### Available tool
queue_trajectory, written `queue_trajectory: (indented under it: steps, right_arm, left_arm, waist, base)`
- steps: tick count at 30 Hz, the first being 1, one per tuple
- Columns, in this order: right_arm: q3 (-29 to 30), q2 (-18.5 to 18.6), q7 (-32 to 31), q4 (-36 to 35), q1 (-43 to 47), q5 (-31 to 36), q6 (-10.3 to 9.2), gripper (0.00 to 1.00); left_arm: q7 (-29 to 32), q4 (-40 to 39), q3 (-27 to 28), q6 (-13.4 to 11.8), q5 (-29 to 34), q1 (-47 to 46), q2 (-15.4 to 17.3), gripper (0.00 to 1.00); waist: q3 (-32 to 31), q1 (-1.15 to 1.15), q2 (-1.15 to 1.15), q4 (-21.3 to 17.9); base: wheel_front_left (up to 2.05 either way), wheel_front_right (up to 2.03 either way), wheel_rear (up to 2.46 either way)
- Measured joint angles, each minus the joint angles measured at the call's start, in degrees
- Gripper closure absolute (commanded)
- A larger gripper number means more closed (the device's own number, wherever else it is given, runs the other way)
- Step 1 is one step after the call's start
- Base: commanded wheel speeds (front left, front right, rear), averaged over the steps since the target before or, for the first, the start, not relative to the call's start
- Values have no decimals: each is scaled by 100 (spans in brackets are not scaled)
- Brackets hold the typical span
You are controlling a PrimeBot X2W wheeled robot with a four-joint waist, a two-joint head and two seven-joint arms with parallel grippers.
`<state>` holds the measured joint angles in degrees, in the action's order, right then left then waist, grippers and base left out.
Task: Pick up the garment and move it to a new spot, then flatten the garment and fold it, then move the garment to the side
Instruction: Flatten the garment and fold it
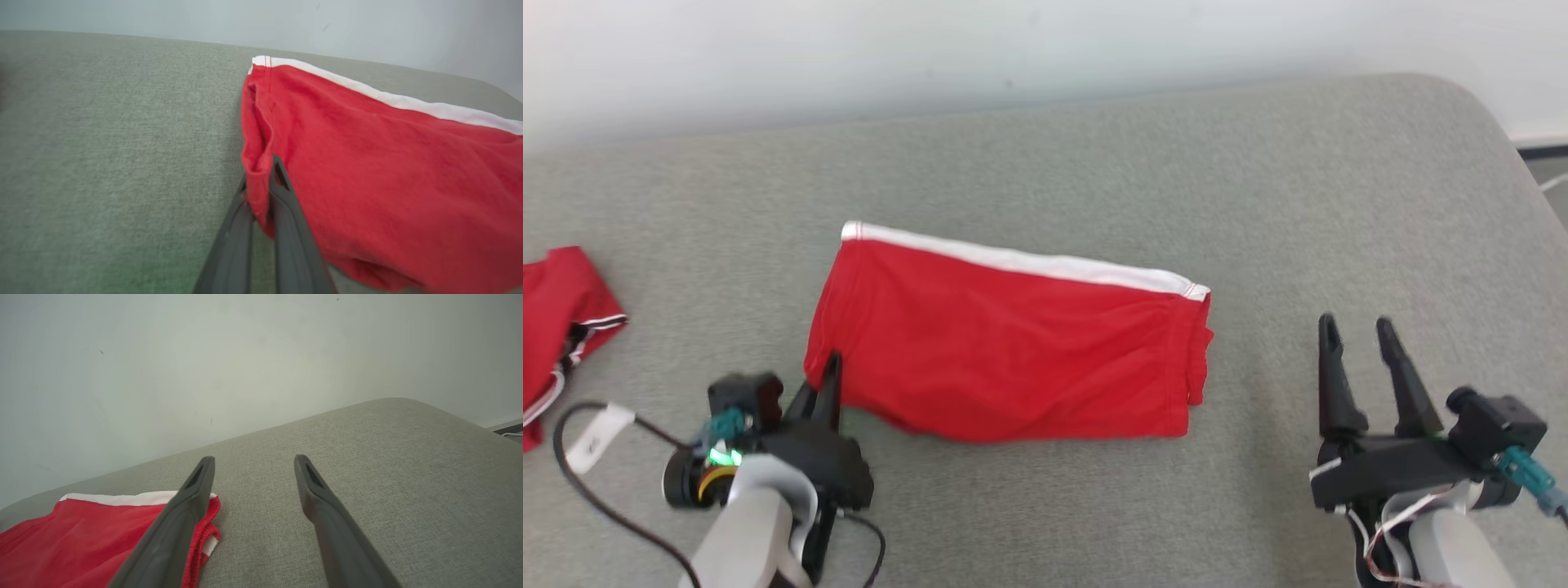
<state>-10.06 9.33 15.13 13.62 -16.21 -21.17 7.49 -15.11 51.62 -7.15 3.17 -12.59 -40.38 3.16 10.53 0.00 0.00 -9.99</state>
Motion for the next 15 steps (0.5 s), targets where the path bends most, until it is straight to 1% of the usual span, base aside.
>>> queue_trajectory:
  steps: [6, 10, 12, 13, 14, 15]
  right_arm:
    - [-105, -3, 0, 136, 75, -10, 0, 0]
    - [-163, 4, 0, 223, 155, -44, -1, 0]
    - [-203, 19, 0, 244, 154, -62, 0, 0]
    - [-231, 22, 0, 253, 151, -82, -1, 0]
    - [-265, 24, 0, 267, 149, -108, 0, 0]
    - [-300, 27, 0, 291, 144, -110, -1, 0]
  left_arm:
    - [0, -436, 101, -129, -223, 593, -24, 100]
    - [1, -630, -124, -192, -527, 907, -31, 100]
    - [0, -694, -233, -268, -598, 1033, -30, 100]
    - [0, -721, -277, -298, -619, 1080, -30, 64]
    - [0, -737, -313, -323, -638, 1119, -31, 51]
    - [0, -765, -344, -358, -643, 1150, -32, 6]
  waist:
    - [-210, 0, 0, 220]
    - [-327, -1, 0, 344]
    - [-367, -1, 0, 404]
    - [-382, -1, 0, 433]
    - [-393, 0, 0, 461]
    - [-402, 0, 0, 490]
  base:
    - [0, 0, 0]
    - [0, 0, 0]
    - [0, 0, 0]
    - [0, 0, 0]
    - [0, 0, 0]
    - [0, 0, 0]
